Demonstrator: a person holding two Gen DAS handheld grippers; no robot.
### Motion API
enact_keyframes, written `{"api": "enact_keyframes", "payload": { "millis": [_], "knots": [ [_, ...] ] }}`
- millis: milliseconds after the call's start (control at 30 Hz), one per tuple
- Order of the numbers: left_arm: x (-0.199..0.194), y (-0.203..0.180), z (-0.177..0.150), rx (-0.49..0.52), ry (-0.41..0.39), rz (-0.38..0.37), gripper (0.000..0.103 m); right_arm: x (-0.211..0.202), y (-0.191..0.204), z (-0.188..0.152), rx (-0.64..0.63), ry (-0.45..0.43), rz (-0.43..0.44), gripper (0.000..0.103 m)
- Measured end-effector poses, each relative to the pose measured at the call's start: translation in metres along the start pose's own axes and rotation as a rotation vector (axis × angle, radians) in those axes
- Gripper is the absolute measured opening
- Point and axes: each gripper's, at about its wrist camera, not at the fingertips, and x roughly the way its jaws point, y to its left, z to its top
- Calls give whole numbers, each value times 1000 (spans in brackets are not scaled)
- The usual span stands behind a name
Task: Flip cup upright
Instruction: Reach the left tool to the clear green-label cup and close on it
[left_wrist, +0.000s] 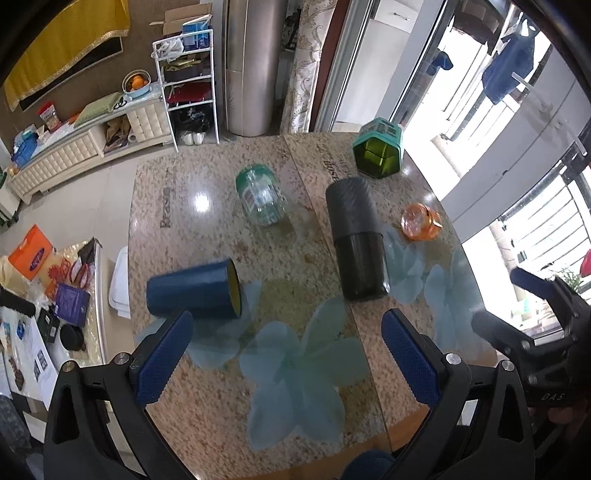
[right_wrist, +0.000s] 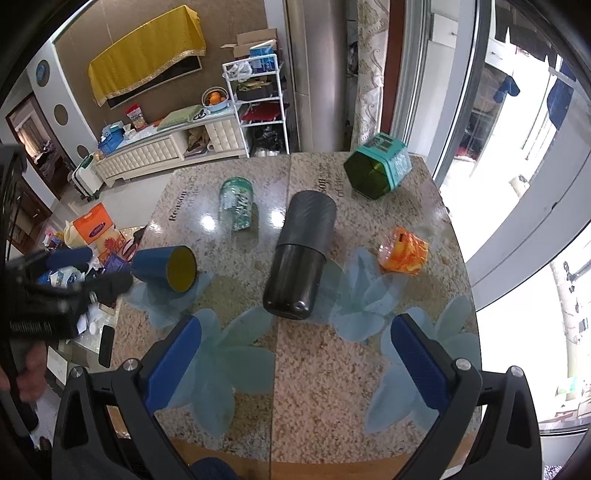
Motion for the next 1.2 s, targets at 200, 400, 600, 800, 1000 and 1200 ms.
{"api": "enact_keyframes", "payload": {
  "millis": [200,400,600,800,1000,1200],
  "knots": [
    [12,1,43,65,21,57,103,9,-24,2,46,27,21,103],
    [36,6,88,11,70,56,103,22,-45,9,72,54,47,103],
    [84,7,121,-65,160,57,103,35,-68,15,97,75,72,103],
    [146,11,138,-143,251,101,102,53,-85,19,118,123,95,103],
    [197,19,149,-194,320,135,102,67,-94,26,93,156,117,103],
    [233,34,160,-261,371,158,102,81,-97,29,52,209,133,103]
  ]
}}
